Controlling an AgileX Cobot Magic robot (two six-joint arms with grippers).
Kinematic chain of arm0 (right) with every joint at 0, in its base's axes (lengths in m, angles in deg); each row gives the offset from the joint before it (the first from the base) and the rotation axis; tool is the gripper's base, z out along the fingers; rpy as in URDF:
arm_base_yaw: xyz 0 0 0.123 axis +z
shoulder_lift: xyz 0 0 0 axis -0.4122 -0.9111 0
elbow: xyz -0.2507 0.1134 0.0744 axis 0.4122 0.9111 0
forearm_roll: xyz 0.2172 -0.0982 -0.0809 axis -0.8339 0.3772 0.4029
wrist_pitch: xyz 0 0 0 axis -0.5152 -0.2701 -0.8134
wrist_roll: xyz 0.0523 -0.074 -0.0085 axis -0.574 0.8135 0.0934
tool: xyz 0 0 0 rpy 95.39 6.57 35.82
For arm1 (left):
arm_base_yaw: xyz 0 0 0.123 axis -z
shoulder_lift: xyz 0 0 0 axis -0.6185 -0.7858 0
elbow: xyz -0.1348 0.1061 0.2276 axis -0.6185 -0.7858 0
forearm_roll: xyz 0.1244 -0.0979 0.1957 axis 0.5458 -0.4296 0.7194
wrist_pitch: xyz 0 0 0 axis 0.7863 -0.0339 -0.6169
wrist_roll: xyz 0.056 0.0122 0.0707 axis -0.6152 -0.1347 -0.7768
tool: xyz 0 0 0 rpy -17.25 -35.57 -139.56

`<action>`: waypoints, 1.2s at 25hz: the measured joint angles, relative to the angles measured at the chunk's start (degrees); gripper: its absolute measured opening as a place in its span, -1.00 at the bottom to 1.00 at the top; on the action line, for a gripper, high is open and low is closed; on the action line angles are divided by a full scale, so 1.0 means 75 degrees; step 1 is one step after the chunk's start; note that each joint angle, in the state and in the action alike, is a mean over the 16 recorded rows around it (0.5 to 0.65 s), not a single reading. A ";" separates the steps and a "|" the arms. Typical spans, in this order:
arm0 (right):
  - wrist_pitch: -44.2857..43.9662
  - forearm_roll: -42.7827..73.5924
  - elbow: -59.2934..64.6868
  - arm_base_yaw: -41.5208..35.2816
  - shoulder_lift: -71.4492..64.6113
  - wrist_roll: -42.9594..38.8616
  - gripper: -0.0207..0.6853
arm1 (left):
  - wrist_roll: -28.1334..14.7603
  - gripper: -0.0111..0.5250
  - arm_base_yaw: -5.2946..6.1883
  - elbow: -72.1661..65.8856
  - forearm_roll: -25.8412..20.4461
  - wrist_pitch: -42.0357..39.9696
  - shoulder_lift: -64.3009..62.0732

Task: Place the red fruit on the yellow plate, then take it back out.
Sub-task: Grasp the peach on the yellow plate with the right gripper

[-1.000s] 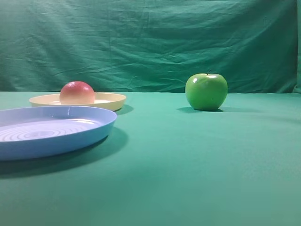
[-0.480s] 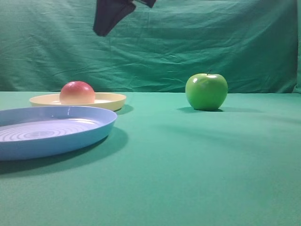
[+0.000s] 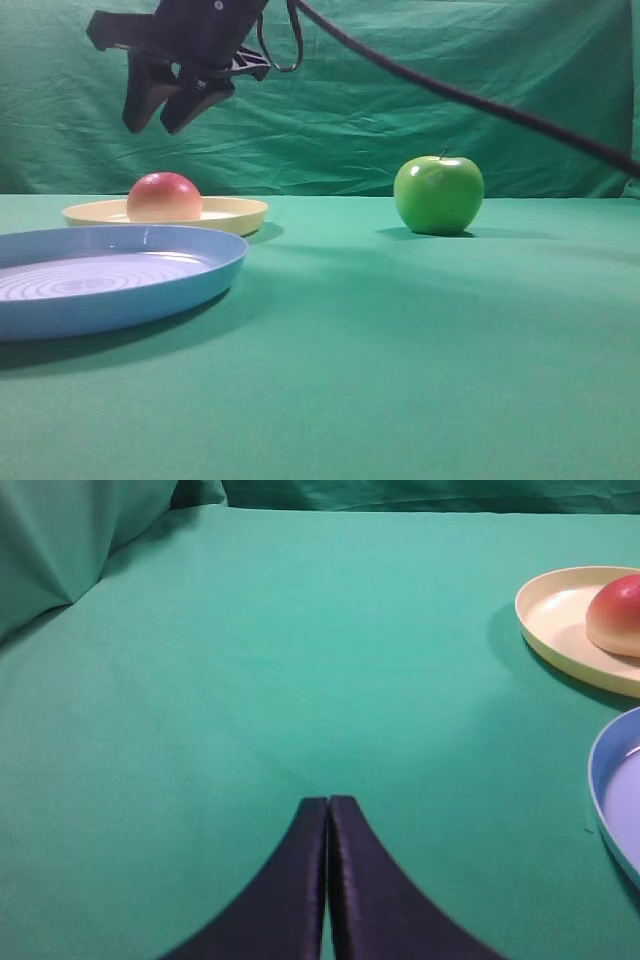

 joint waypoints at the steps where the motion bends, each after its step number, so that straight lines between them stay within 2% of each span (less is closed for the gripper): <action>1: 0.0059 0.0001 0.0000 -0.0001 -0.0059 0.0002 0.79 | 0.0001 -0.96 0.0000 0.0000 0.0000 0.0000 0.0000; 4: 0.0237 0.0004 0.0000 -0.0013 -0.0233 0.0009 0.88 | 0.0001 -0.96 0.0000 0.0000 0.0000 0.0000 0.0000; 8: 0.0439 0.0010 0.0000 -0.0047 -0.0445 0.0013 0.80 | 0.0001 -0.96 0.0000 0.0000 0.0000 0.0000 0.0000; 16: 0.0451 0.0018 -0.0058 -0.0136 -0.0687 0.0013 0.22 | 0.0001 -0.96 0.0000 0.0000 0.0000 0.0000 0.0000; 23: -0.0546 0.0039 -0.0370 -0.0331 -0.0428 -0.0036 -0.29 | 0.0001 -0.96 0.0000 0.0000 0.0000 0.0000 0.0000; 26: -0.1195 0.0047 -0.0529 -0.0479 -0.0093 -0.0086 -0.39 | 0.0001 -0.96 0.0000 0.0000 0.0000 0.0000 0.0000; 30: -0.2176 0.0095 -0.0721 -0.0736 0.0551 -0.0216 -0.41 | 0.0001 -0.96 0.0000 0.0000 0.0000 0.0000 0.0000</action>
